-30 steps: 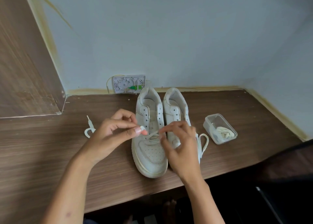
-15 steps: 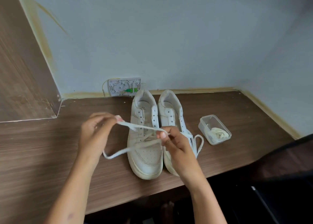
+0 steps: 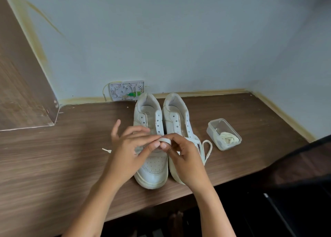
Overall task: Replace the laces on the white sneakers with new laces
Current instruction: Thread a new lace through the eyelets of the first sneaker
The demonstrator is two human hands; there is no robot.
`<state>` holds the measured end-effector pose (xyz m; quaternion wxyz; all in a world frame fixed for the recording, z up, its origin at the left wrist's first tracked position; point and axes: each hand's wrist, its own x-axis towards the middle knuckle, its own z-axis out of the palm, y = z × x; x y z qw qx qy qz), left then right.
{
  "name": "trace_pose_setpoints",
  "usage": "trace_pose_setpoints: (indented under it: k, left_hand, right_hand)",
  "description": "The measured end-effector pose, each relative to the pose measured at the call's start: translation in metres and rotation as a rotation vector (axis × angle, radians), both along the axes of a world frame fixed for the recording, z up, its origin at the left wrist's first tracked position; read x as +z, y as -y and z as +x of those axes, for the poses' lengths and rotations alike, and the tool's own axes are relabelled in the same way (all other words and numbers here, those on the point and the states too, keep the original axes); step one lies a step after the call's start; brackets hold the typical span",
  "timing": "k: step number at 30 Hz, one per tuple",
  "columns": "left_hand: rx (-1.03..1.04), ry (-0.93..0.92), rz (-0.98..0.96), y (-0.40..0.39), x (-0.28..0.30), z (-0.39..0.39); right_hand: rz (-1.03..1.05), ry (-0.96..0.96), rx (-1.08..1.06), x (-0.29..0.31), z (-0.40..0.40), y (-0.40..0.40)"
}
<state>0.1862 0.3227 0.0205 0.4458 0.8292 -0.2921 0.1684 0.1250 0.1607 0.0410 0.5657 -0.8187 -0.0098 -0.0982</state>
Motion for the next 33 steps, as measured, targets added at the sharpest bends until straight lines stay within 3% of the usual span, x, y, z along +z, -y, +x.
trace_pose_setpoints:
  k: [3,7,12,21,24,28,30,33]
  left_hand:
    - [0.050,0.040,-0.030,-0.002,-0.004,0.004]
    - [0.366,0.044,-0.051,-0.023,0.004,0.014]
    - [0.649,-0.059,-0.016,-0.041,0.008,0.018]
    - [0.894,-0.275,-0.013,-0.074,0.000,0.031]
    - [0.827,-0.322,0.050,-0.073,0.000,0.032]
    - [0.359,-0.022,0.041,-0.044,0.011,0.024]
    - [0.119,0.043,-0.008,-0.020,0.012,0.012]
    - [-0.005,0.113,-0.020,0.004,-0.002,0.004]
  right_hand:
    - [0.032,-0.036,0.008,0.001,0.000,0.007]
    - [0.058,-0.079,0.008,0.006,-0.003,0.026]
    - [-0.058,-0.122,0.023,0.007,-0.007,0.043]
    - [-0.145,-0.169,-0.025,0.009,-0.013,0.063]
    - [-0.183,-0.085,-0.139,0.009,-0.013,0.063]
    - [-0.221,0.059,-0.177,0.010,-0.008,0.039]
    - [-0.200,0.127,-0.129,0.011,-0.005,0.020]
    - [-0.129,0.155,-0.054,0.011,-0.001,0.000]
